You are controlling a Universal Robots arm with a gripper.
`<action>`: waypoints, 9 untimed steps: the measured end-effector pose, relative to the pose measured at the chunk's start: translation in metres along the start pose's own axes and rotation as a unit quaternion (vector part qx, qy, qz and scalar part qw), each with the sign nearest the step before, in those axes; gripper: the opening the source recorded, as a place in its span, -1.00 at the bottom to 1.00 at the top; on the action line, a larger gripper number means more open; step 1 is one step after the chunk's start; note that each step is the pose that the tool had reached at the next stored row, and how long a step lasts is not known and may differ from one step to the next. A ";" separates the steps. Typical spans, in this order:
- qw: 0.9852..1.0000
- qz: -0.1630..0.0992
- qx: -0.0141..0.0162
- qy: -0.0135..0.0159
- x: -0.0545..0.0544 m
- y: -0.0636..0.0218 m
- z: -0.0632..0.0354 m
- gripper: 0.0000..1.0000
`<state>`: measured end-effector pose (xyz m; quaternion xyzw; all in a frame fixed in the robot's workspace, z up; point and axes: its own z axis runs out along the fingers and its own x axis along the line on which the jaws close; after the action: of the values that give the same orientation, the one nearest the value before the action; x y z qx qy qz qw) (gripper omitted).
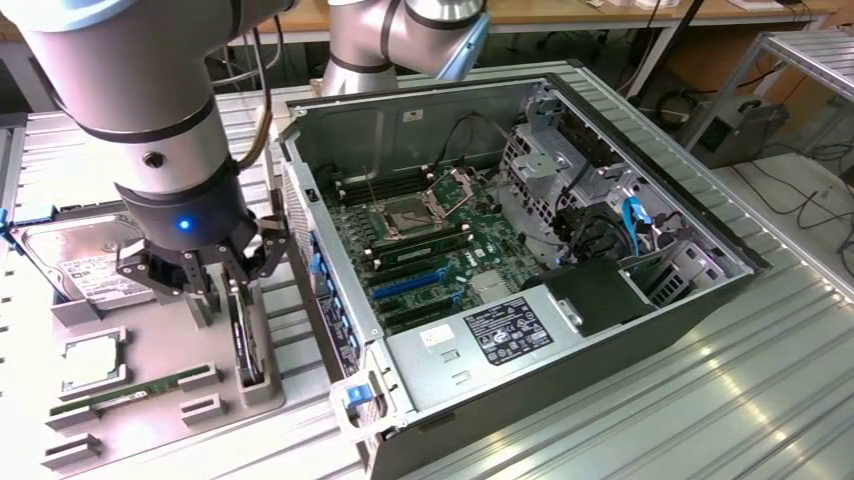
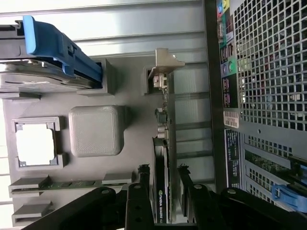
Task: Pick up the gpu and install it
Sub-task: 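Pick up the gpu and move the gpu toward the slot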
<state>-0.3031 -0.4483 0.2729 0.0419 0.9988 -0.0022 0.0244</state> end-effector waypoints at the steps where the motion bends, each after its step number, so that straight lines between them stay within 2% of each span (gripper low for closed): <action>1: 1.000 0.000 0.000 0.000 0.000 0.0000 0.0013 -0.28; 5: 1.000 0.000 -0.002 0.000 0.000 0.0001 0.0067 -0.28; 9: 1.000 0.000 -0.006 0.000 0.001 0.0001 0.0116 -0.28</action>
<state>-0.3032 -0.4482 0.2613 0.0422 0.9988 0.0034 0.0242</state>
